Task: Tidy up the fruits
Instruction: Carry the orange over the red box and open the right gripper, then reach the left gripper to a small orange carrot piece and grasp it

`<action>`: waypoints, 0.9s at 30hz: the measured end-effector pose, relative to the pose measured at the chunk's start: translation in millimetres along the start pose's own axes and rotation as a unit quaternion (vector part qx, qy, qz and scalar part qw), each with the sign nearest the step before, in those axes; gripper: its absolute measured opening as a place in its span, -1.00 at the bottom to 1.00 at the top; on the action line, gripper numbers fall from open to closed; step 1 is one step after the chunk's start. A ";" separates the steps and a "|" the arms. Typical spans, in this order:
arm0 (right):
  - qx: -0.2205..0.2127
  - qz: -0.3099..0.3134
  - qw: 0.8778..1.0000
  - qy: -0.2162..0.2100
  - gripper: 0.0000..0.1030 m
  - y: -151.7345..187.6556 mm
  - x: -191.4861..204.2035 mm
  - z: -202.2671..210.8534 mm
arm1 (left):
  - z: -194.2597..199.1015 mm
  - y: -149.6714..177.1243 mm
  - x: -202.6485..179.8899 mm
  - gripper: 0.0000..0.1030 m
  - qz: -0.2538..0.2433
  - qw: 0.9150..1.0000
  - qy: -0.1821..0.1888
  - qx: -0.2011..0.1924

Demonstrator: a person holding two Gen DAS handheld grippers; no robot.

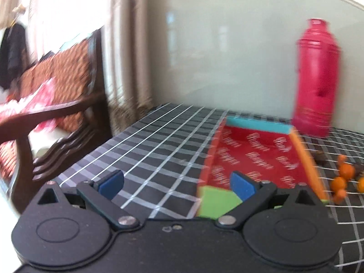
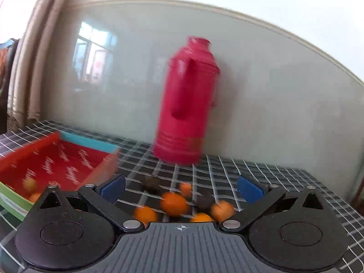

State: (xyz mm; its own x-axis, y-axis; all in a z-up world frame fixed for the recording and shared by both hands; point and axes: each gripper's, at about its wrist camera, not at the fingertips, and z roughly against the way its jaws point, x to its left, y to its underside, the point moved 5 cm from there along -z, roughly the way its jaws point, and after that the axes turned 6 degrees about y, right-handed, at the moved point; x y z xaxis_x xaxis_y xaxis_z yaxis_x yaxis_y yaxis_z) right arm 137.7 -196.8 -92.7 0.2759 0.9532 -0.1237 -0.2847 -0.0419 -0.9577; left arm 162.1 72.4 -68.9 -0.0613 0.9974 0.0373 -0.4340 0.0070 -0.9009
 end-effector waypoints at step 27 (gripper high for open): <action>0.075 -0.168 0.958 0.218 1.00 42.6 -194.2 6.9 | -43.9 40.7 -225.1 0.16 -0.129 0.968 0.201 0.071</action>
State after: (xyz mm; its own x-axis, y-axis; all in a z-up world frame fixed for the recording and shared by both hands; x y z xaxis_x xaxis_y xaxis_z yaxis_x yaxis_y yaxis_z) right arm 65.6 -381.5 -107.7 0.7230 0.6884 0.0580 -0.2321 0.3212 -0.9181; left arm 197.7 -148.7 -132.9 0.4083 0.9111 0.0561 -0.5098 0.2786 -0.8140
